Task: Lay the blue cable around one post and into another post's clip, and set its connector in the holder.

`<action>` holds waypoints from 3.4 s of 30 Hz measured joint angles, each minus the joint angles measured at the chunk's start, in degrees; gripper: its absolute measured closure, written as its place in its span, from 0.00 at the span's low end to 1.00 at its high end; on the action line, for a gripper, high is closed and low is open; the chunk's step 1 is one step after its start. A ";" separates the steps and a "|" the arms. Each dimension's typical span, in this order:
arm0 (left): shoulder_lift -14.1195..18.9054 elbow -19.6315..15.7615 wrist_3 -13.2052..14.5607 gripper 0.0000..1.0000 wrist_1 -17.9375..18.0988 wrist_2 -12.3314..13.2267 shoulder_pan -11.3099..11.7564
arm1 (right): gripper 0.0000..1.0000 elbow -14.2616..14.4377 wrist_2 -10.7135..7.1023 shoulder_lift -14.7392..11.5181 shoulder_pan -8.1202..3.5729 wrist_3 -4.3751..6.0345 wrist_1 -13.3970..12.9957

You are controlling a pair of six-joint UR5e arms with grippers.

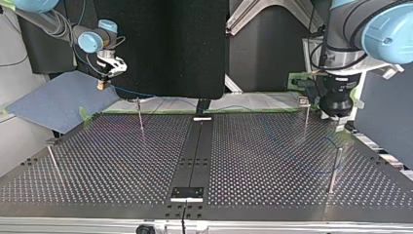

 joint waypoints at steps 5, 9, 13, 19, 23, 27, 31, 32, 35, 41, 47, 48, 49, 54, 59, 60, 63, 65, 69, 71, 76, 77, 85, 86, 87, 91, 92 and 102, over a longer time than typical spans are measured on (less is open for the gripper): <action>-0.85 -2.62 -1.25 0.00 2.64 2.62 -2.30 | 1.00 0.00 0.94 -0.01 0.13 -0.50 0.05; -2.60 -4.67 -1.72 0.00 4.70 4.29 -4.32 | 1.00 0.02 2.42 -0.21 0.27 -1.23 0.76; -4.51 -6.17 -1.91 0.00 6.65 3.70 -6.28 | 1.00 0.09 3.00 -1.36 0.42 -1.81 2.27; -7.24 -6.52 -2.34 0.00 9.38 1.21 -9.02 | 1.00 0.12 3.03 -3.98 0.87 -2.46 4.99; -9.15 -6.55 -3.03 0.00 11.29 -0.69 -10.94 | 1.00 0.34 2.94 -6.01 1.30 -3.19 6.77; -11.04 -6.58 -3.77 0.00 13.18 -2.55 -12.82 | 1.00 0.92 2.81 -7.58 1.75 -3.63 7.39; -13.17 -6.75 -4.58 0.00 15.33 -3.26 -14.95 | 1.00 1.44 2.67 -8.07 2.14 -3.90 7.59; -13.59 -6.82 -4.89 0.00 15.74 -3.36 -15.37 | 1.00 1.56 2.63 -8.12 2.24 -4.00 7.65; -15.23 -6.96 -6.27 0.00 17.38 -3.39 -17.01 | 1.00 1.84 2.57 -8.16 2.43 -4.25 7.78; -18.81 -8.31 -6.88 0.00 20.97 -1.97 -20.59 | 1.00 2.20 2.54 -8.19 2.91 -5.17 7.92; -21.69 -10.95 -7.83 0.00 23.83 -1.87 -23.47 | 1.00 2.39 2.54 -8.18 3.25 -5.74 7.91; -22.09 -11.35 -7.71 0.00 24.24 -2.07 -23.87 | 1.00 2.40 2.54 -8.18 3.26 -5.78 7.91; -22.60 -11.85 -7.43 0.00 24.75 -2.41 -24.38 | 1.00 2.40 2.54 -8.18 3.28 -5.83 7.90; -24.68 -13.11 -5.65 0.00 26.81 -3.63 -26.45 | 1.00 2.42 2.56 -8.20 3.37 -6.40 7.89; -27.28 -12.29 -4.88 0.00 29.44 -3.23 -29.06 | 1.00 2.42 2.61 -8.20 3.64 -7.24 7.91; -27.74 -11.95 -4.77 0.00 29.90 -2.93 -29.52 | 1.00 2.42 2.58 -8.20 3.72 -7.37 7.94; -29.19 -10.65 -3.98 0.00 31.34 -2.19 -30.97 | 1.00 2.41 2.42 -8.22 3.95 -7.61 8.31; -30.16 -9.73 -3.16 0.00 32.29 -2.15 -31.94 | 1.00 2.41 2.34 -8.21 4.07 -7.75 8.64; -32.07 -7.84 -2.04 0.00 34.20 -2.68 -33.85 | 1.00 2.42 2.29 -8.20 4.33 -7.98 9.28; -33.10 -6.80 -1.71 0.00 35.26 -3.02 -34.88 | 1.00 2.42 2.24 -8.19 4.46 -7.96 9.31; -35.59 -4.32 -1.36 0.00 37.72 -3.32 -37.37 | 1.00 2.42 1.67 -8.18 4.78 -7.50 8.92; -36.05 -3.85 -1.44 0.00 38.19 -3.32 -37.84 | 1.00 2.42 1.59 -8.19 4.79 -7.30 8.87; -40.27 0.37 -0.50 0.00 42.43 -3.35 -42.05 | 1.00 2.42 1.42 -8.19 4.75 -6.72 8.83; -40.76 0.83 -0.40 0.00 42.90 -3.37 -42.53 | 1.00 2.42 1.41 -8.16 4.76 -6.72 8.86; -41.25 1.23 -0.31 0.00 43.37 -3.40 -43.03 | 1.00 2.42 1.40 -8.15 4.76 -6.73 8.88; -43.34 2.03 -0.07 0.00 45.48 -4.05 -44.89 | 1.00 2.42 1.40 -8.17 4.83 -6.82 8.58; -43.77 2.06 -0.09 0.00 45.92 -4.35 -45.09 | 1.00 2.42 1.40 -8.17 4.83 -6.77 8.27; -48.65 2.08 -0.23 0.00 50.78 -7.02 -45.20 | 1.00 2.40 1.24 -8.11 4.14 -5.73 6.02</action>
